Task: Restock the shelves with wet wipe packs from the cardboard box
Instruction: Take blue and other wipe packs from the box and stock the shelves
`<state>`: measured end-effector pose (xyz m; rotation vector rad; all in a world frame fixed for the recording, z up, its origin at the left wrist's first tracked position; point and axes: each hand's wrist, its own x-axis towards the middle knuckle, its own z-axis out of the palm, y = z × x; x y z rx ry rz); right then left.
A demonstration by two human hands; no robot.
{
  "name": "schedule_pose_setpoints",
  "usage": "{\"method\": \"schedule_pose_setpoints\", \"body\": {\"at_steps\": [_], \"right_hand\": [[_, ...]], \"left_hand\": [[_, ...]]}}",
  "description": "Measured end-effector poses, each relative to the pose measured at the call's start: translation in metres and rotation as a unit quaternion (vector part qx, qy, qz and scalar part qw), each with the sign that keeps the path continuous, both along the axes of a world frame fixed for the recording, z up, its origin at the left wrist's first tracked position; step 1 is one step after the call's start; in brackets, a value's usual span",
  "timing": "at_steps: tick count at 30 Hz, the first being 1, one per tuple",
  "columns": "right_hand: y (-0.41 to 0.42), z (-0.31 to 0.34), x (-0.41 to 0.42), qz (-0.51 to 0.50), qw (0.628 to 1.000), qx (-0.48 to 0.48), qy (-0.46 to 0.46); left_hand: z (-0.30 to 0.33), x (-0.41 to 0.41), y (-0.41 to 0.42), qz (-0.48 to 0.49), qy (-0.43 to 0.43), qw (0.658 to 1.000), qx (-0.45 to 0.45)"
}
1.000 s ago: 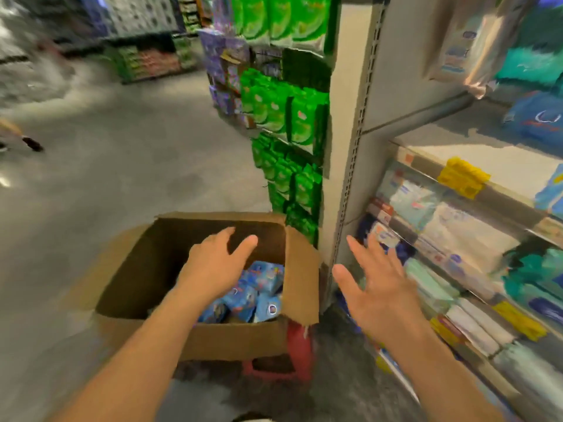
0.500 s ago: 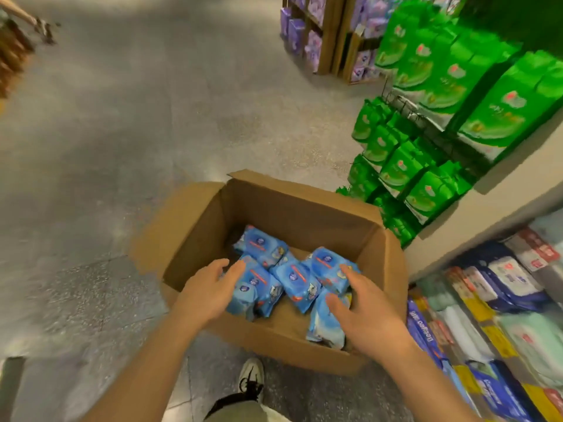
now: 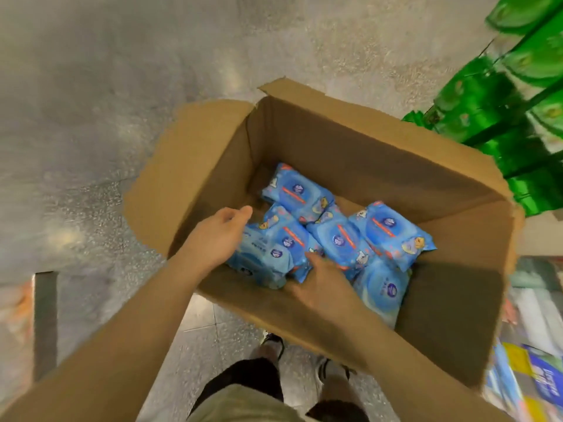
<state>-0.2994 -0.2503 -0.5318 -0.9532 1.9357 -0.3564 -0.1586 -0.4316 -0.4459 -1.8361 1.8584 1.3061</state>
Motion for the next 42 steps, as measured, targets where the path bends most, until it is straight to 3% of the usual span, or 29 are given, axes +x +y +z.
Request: {"method": "schedule_pose_setpoints", "body": {"at_steps": [3,8,14,24,27,31,36,39,42], "right_hand": [[-0.02,-0.069,0.009,0.028,0.999,0.035,0.011],[-0.07,-0.081,0.031,0.097,0.992,0.074,0.017],[-0.093,-0.105,0.047,0.145,0.978,0.09,0.117],[-0.085,-0.061,0.025,0.15,0.975,0.123,0.105],[-0.074,-0.018,-0.007,0.091,0.979,0.168,0.069],[-0.032,0.07,-0.057,-0.122,0.976,0.151,-0.097],[0.037,0.176,-0.085,-0.394,0.872,-0.031,-0.288],[0.078,0.226,-0.09,-0.452,0.812,-0.153,-0.336],[0.114,0.261,-0.095,-0.457,0.783,-0.255,-0.336]], "left_hand": [[-0.021,0.005,0.0,0.044,-0.002,0.999,0.008],[-0.037,0.011,0.005,0.062,0.011,0.998,0.028],[-0.042,0.021,0.004,0.098,0.03,0.994,0.034],[-0.012,0.026,0.01,0.153,0.106,0.982,0.032],[0.006,0.022,0.019,0.174,0.142,0.973,0.053],[0.031,0.008,0.041,0.191,0.193,0.956,0.107],[0.07,-0.041,0.086,0.188,0.254,0.922,0.223],[0.104,-0.084,0.118,0.146,0.312,0.893,0.29],[0.144,-0.119,0.147,0.053,0.372,0.86,0.345]]}}
